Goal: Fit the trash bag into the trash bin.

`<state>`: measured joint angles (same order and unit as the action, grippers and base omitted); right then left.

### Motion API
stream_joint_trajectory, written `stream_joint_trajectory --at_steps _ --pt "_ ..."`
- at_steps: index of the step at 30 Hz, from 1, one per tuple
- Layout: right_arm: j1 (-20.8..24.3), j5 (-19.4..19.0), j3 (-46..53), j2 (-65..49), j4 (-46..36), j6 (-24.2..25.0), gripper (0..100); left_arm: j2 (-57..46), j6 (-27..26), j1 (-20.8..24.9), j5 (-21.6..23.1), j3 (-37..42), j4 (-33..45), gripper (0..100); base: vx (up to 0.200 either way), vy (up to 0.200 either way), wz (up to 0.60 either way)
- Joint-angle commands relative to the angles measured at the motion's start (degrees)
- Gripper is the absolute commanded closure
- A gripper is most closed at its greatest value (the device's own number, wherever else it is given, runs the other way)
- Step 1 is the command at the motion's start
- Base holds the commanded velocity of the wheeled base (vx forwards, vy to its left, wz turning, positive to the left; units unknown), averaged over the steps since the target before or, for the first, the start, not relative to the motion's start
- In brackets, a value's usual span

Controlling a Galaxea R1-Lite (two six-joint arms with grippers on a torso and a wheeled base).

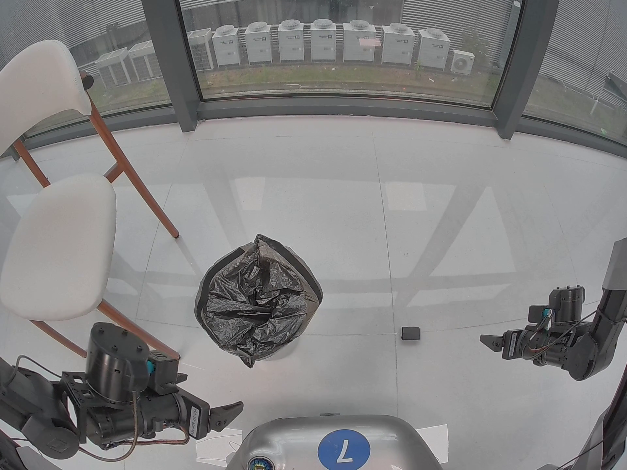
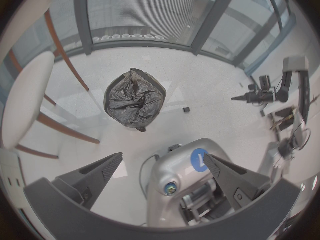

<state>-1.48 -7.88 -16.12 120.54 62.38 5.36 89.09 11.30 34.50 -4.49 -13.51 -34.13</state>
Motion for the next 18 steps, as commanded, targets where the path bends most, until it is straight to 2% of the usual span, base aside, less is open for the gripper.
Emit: stream_joint_trajectory --at_steps 1,7,10,15,16,18 --pt "1.4 -0.5 -1.3 1.9 0.1 1.4 0 6.5 -3.8 0.0 -3.5 -2.5 0.1 0 0.000 0.000 0.00" --pt "1.2 -1.4 -0.5 1.7 0.1 2.9 0 7.8 -5.3 0.7 -4.3 -2.4 0.0 0 0.000 0.000 0.00" --pt "0.6 -1.5 -0.4 1.5 0.1 2.8 0 8.3 -5.4 1.4 -7.7 -1.8 0.0 0 0.000 0.000 0.00" --pt "1.2 -1.4 -1.2 1.5 0.1 2.6 0 8.4 -5.0 1.1 -19.6 -0.1 0.0 0 0.000 0.000 0.00" --pt "1.3 -1.4 -1.2 1.5 0.1 2.5 0 8.4 -5.0 1.1 -19.9 -0.1 0.0 0 0.000 0.000 0.00" --pt "2.3 -1.4 -1.5 1.8 0.1 2.3 0 8.2 -4.6 1.1 -26.8 0.7 -0.1 0 0.000 0.000 0.00"
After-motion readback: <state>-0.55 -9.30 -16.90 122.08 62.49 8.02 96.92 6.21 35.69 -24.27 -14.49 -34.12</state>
